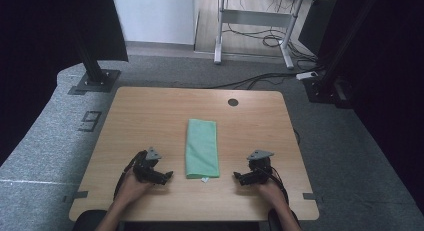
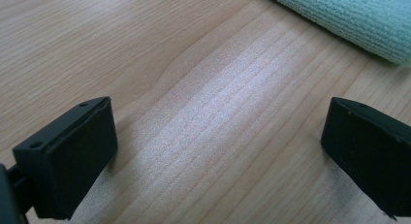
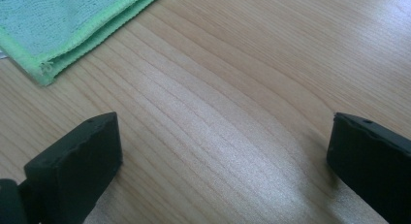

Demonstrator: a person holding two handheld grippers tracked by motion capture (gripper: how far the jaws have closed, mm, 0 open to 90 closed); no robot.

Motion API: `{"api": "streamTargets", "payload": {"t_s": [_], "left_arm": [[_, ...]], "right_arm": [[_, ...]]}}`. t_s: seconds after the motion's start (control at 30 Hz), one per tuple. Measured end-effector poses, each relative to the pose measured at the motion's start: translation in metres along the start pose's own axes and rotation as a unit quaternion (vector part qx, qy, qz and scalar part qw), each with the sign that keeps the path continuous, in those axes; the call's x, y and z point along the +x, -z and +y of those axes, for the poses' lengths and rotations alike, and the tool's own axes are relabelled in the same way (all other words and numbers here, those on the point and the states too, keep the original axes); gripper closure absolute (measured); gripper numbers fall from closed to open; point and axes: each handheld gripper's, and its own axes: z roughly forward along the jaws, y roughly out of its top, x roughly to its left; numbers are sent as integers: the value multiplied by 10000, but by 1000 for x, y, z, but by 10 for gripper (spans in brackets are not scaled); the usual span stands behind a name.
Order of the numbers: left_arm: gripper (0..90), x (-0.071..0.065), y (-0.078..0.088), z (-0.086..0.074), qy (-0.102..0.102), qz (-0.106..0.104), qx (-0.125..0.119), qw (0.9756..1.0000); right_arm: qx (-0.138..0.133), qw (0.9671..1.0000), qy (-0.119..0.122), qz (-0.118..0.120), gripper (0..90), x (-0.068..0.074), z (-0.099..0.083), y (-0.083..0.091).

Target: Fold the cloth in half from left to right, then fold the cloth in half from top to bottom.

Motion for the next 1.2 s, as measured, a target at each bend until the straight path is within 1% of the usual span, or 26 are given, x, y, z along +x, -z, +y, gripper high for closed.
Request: {"api": "streamTargets", "payload": {"t_s": [0.3,0.8,0.87,0.97,1.1,1.2], "left_arm": [[0,0,0,0,35,24,-1,10000],[0,0,0,0,21,13,-2,10000],[0,0,0,0,20,12,-1,10000],[0,0,0,0,19,12,-1,10000],[0,0,0,0,19,12,0,10000],[0,0,0,0,19,12,-1,10000]], "right_arm": [[-1,10000,-6,0,0,0,0,0],[27,10000,-37,-16,0,0,1,0],[61,10000,-69,9,0,1,4,-1],[72,9999,-105,114,0,3,8,-3],[72,9998,-11,178,0,7,18,-5],[-20,9997,-13,250,0,10,28,-7]]}}
